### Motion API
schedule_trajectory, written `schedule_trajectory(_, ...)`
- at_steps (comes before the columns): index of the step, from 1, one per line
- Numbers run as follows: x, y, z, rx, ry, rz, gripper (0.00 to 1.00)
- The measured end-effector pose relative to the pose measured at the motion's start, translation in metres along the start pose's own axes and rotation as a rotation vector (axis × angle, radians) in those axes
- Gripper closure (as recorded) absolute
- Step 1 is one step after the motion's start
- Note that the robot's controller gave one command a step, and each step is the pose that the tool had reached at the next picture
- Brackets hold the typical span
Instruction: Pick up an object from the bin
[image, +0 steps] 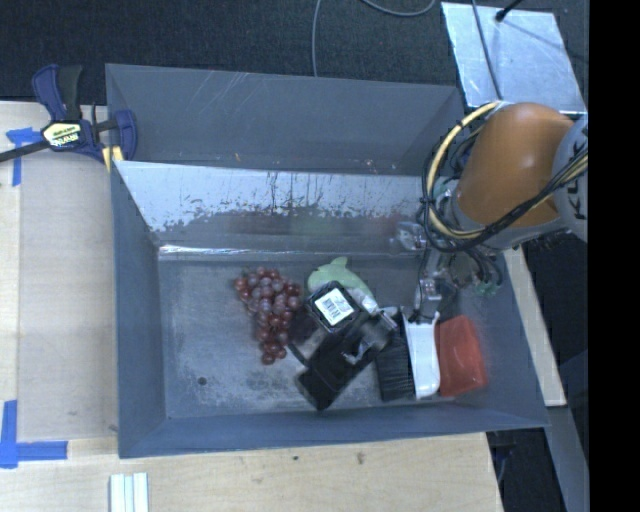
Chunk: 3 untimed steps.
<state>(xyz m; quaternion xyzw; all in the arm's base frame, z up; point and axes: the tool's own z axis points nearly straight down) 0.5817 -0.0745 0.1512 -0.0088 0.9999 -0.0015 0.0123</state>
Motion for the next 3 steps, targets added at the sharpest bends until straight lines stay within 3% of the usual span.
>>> schedule_trajectory(1,0.0,0.0,0.0,0.0,0.0,0.0,0.0)
schedule_trajectory(2,0.009,0.005,0.03,0.001,-0.008,0.068,0.0)
schedule_trajectory(3,0.03,0.007,0.069,0.002,-0.008,0.187,1.0)
